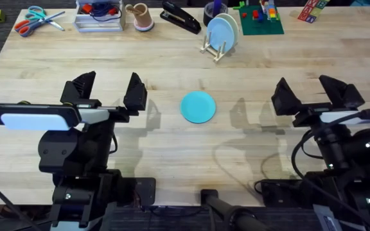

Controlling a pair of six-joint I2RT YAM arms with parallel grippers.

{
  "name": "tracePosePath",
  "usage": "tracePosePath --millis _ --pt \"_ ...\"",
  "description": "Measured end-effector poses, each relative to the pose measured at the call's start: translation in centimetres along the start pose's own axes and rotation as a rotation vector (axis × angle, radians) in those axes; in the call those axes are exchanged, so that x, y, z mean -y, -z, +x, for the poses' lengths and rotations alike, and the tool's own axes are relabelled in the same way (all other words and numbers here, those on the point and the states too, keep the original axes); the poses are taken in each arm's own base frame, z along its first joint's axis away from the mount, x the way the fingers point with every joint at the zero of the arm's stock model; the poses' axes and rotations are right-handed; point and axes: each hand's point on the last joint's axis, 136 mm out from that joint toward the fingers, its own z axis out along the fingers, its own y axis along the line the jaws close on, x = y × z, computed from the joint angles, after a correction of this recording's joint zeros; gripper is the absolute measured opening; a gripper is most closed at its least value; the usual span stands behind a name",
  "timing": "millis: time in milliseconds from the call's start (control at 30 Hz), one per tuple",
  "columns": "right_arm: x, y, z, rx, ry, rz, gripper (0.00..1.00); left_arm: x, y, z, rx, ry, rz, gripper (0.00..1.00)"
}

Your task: Pick up the plates from the table one by one and place each into a slot on the dish rack.

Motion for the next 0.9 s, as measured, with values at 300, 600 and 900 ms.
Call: tracePosePath --millis 300,600,900 --pt "0.0 0.0 0.0 0.000 0.000 0.000 0.994 0.0 0.0 0.1 -0.004 0.000 0.000 0.993" --pt "0.0 0.1 -1.7 0.070 0.002 0.000 0.995 0.0 0.0 0.0 0.001 0.002 0.000 0.993" --pt "-0.1 1.0 -5.9 0.172 0.005 -0.001 0.995 0.0 0.8 -4.3 0.076 0.053 0.003 0.993"
